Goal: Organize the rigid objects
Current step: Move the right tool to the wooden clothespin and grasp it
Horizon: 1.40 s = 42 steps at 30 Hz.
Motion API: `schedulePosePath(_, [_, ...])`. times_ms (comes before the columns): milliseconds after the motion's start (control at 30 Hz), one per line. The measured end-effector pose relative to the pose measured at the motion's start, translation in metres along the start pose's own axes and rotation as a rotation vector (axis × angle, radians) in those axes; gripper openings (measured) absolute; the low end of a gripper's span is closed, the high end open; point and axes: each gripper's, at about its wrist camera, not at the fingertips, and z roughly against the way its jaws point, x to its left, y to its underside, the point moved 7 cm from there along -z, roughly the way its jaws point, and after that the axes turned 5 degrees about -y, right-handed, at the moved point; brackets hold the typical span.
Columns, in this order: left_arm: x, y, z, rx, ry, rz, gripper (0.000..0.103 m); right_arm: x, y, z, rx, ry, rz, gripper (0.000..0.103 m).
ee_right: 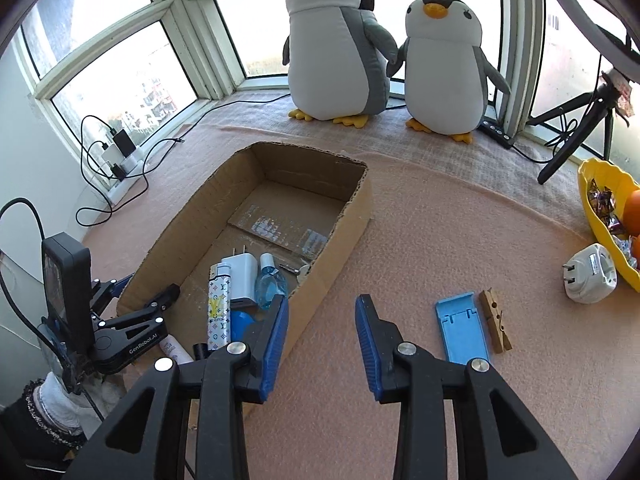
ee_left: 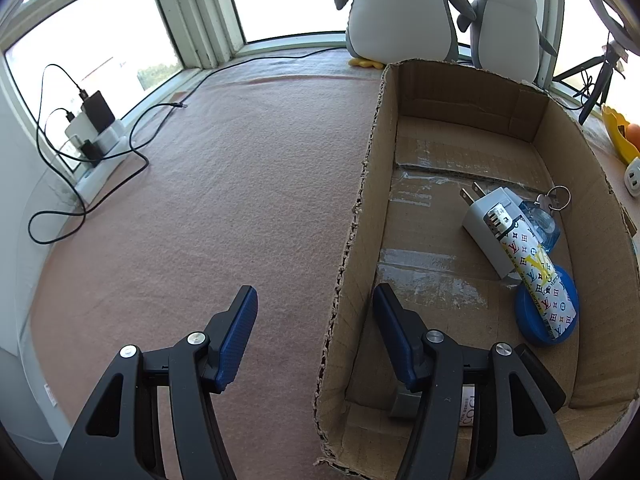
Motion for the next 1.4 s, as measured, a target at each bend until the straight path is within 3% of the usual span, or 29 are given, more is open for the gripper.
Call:
schedulePosePath(267, [0.0, 0.001, 0.001, -0.001, 0.0, -0.003, 0.06, -0.063, 0.008, 0.01, 0.004, 0.114, -0.047, 0.031])
schedulePosePath(467, [0.001, 0.0, 0.001, -0.001, -0.004, -0.005, 0.06, -0.088, 0.012, 0.004, 0.026, 0.175, -0.021, 0.031])
schedulePosePath(1100, [0.002, 0.0, 0.0, -0.001, -0.005, -0.005, 0.06, -0.123, 0.015, -0.032, 0.102, 0.2, -0.047, 0.029])
schedulePosePath(1400, [0.001, 0.0, 0.0, -0.001, -0.006, -0.006, 0.06, -0.128, 0.018, -0.041, 0.128, 0.195, -0.059, 0.023])
